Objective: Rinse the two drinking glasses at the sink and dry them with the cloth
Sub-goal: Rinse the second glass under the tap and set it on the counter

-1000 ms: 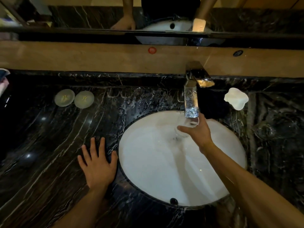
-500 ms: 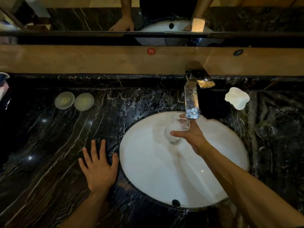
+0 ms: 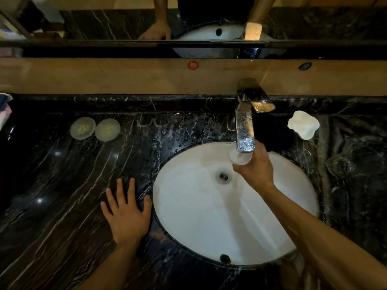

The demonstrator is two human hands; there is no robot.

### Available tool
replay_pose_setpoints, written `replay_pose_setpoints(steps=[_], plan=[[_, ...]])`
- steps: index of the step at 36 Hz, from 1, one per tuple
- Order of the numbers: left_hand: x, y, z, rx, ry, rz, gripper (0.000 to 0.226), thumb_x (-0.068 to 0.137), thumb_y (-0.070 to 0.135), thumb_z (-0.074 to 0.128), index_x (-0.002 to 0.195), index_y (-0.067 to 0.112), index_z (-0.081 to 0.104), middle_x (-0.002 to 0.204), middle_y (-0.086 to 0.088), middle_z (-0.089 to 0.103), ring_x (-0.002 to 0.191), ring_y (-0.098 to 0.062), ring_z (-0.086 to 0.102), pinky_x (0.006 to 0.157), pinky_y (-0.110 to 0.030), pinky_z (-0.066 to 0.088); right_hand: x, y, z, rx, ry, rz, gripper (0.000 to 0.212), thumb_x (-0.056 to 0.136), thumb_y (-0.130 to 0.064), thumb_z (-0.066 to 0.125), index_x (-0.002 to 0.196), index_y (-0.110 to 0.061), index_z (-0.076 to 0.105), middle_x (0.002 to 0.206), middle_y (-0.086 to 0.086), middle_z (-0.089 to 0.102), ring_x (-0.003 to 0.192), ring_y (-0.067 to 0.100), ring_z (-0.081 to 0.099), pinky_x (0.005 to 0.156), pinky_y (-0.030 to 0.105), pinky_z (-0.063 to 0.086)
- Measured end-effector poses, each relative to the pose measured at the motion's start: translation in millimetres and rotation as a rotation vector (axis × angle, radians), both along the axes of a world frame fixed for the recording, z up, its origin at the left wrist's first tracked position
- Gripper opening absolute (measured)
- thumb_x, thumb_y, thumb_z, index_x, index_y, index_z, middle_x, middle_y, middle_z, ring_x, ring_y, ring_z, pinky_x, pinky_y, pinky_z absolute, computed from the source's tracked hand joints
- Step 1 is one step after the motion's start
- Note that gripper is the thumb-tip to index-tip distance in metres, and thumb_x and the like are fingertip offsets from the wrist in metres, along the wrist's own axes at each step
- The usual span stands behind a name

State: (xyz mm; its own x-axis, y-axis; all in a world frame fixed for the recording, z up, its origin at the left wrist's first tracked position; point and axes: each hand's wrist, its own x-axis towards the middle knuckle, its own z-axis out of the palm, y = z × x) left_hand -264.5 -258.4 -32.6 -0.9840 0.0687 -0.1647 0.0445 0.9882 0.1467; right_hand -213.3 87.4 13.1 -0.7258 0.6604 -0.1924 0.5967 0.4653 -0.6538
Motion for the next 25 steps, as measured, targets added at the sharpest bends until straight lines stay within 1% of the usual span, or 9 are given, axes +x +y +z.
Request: replay_pose_setpoints(steps=[5,9,12,13,15,17,19,22,25], plan=[[0,0,1,0.002,0.001,0.0,0.074,0.09,0.064,0.019,0.156,0.03,0.021,0.164,-0.005,0.015,0.151,-0.034,0.005,0.119,-0.059,0.006,-1,5,5,0.059,-0.158,0.034,0.092,0.06,-0.028,0.087,0.139,-0.021,0.041,0.136,0.007,0.046,0.124,0.032,0.042,0.092,0.051,0.048],[0,0,1,0.008,0.007,-0.002,0.074,0.09,0.063,0.021,0.156,0.03,0.022,0.164,-0.006,0.016,0.151,-0.035,0.006,0.119,-0.059,0.006,-1,6,10,-0.142,-0.23,-0.017,0.09,0.058,-0.032,0.084,0.137,-0.025,0.041,0.132,0.007,0.046,0.126,0.034,0.039,0.095,0.053,0.046],[0,0,1,0.008,0.002,-0.003,0.074,0.09,0.064,0.02,0.156,0.03,0.022,0.165,-0.005,0.015,0.151,-0.034,0.005,0.119,-0.059,0.006,0,6,8,-0.338,-0.209,-0.089,0.093,0.041,-0.041,0.078,0.128,-0.031,0.046,0.124,0.005,0.055,0.116,0.033,0.05,0.091,0.051,0.051],[0,0,1,0.008,0.001,-0.003,0.074,0.09,0.064,0.02,0.156,0.03,0.022,0.165,-0.005,0.015,0.151,-0.034,0.005,0.119,-0.059,0.006,1,6,7,-0.411,-0.188,-0.104,0.091,0.039,-0.039,0.077,0.124,-0.032,0.048,0.121,0.005,0.057,0.111,0.031,0.054,0.089,0.048,0.053],[0,0,1,0.006,0.002,-0.002,0.074,0.09,0.064,0.021,0.156,0.03,0.021,0.165,-0.005,0.015,0.151,-0.034,0.005,0.119,-0.059,0.006,2,5,8,-0.58,-0.132,-0.138,0.08,0.049,-0.024,0.082,0.122,-0.03,0.051,0.115,0.003,0.062,0.103,0.024,0.059,0.085,0.041,0.053],[0,-1,1,0.003,0.001,-0.002,0.074,0.09,0.064,0.02,0.156,0.031,0.021,0.165,-0.005,0.015,0.151,-0.034,0.005,0.119,-0.059,0.005,3,4,8,-0.748,-0.103,-0.165,0.071,0.062,-0.009,0.082,0.123,-0.03,0.053,0.113,0.0,0.064,0.101,0.021,0.06,0.087,0.04,0.053],[0,-1,1,-0.001,0.001,-0.002,0.074,0.09,0.064,0.02,0.156,0.03,0.021,0.165,-0.005,0.015,0.151,-0.034,0.005,0.119,-0.058,0.005,4,2,9,-0.872,-0.087,-0.153,0.07,0.065,-0.007,0.082,0.123,-0.033,0.054,0.112,-0.004,0.065,0.103,0.02,0.059,0.083,0.041,0.052],[0,0,1,-0.001,0.007,-0.005,0.074,0.09,0.064,0.02,0.156,0.029,0.023,0.164,-0.006,0.016,0.151,-0.035,0.006,0.119,-0.059,0.007,4,-3,8,-0.936,-0.026,-0.132,0.066,0.068,-0.002,0.082,0.119,-0.034,0.056,0.112,-0.007,0.067,0.102,0.016,0.062,0.071,0.031,0.049],[1,0,1,0.002,0.009,-0.008,0.074,0.09,0.064,0.02,0.156,0.028,0.023,0.164,-0.006,0.017,0.151,-0.035,0.007,0.118,-0.059,0.007,2,-10,3,-0.88,0.047,-0.116,0.073,0.065,0.005,0.084,0.123,-0.03,0.055,0.114,-0.003,0.067,0.102,0.016,0.064,0.071,0.026,0.051]])
